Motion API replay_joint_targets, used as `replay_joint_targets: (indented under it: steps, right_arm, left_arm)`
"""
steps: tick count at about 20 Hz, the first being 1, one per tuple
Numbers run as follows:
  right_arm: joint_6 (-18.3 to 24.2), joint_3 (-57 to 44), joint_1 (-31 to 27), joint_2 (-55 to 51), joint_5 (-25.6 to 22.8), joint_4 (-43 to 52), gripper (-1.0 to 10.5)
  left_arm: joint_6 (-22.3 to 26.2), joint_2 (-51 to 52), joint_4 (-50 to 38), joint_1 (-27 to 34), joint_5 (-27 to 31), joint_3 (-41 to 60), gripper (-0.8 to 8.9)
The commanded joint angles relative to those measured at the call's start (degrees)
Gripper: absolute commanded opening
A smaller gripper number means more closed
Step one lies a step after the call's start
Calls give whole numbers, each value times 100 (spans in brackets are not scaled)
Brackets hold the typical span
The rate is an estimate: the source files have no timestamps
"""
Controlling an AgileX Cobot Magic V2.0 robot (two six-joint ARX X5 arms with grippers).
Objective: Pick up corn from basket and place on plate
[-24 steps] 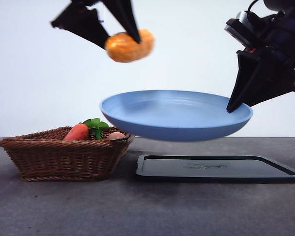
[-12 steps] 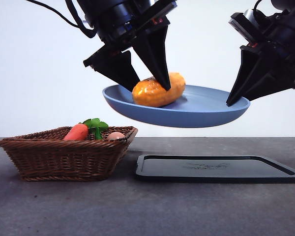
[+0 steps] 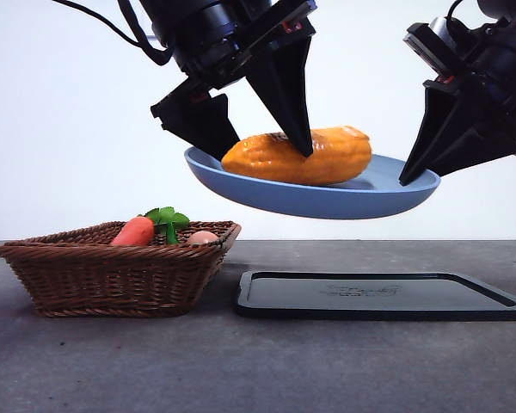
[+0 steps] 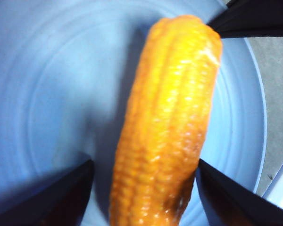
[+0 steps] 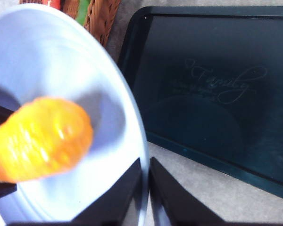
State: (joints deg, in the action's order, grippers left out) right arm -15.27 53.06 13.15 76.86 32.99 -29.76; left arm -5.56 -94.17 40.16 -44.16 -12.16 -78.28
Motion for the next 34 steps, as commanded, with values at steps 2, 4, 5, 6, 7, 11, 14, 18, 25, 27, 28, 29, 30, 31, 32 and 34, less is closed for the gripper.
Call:
replay_joint_targets:
  steps: [2,4,5,6,7,11,14,18,25,27,28,29,30,31,32,34]
  right_arm:
    - [-37,138,15,39,66,57,2]
    - [-37,138,15,39,61,57,2]
    - [-35,138,15,39,61,57,2]
    - [-37,138,15,39,61,55,2]
    - [-35,138,15,39,61,55,2]
    - [-37,138,15,39,57,48,2]
    - [-13,138,15,39,44,11,2]
    - [-13,138,-94,39,-20,103,2]
    - [-28,221,-866,529,-31,452,2]
    - [-33,225,-1027,885,-28,667,2]
    - [-39,225,-1091,1073,-28,772,2]
    - [-42,225,-1156,1270,-24,881,2]
    - [-42,225,-1215,1462,-17,1008,2]
    - [-46,229,-1259,1644,-11,1110,2]
    - [-61,243,-1285,1810,7,1196,2]
    - [-66,289,-1309,2109,11,1307,2]
  left_arm:
    - [37,-7,57,-61,-7,-127,370]
    - [37,83,98,-59,-7,-195,370]
    - [37,142,92,-59,-7,-223,370]
    - [39,208,105,-59,-7,-275,370]
    - [37,249,114,-59,-9,-328,370]
    - [68,308,409,-59,-7,-723,370]
    - [66,310,442,-59,-7,-909,370]
    - [66,315,542,-57,-7,-1180,370]
    - [59,321,713,-59,-7,-1639,369]
    - [61,321,796,-59,-7,-1711,369]
    - [59,321,831,-59,-7,-1725,369]
    - [59,321,835,-59,-7,-1725,369]
    - [59,321,833,-59,-7,-1727,369]
    - [59,321,831,-59,-7,-1725,369]
    - [59,321,831,-59,-7,-1725,369]
    - [59,321,831,-59,-7,-1725,369]
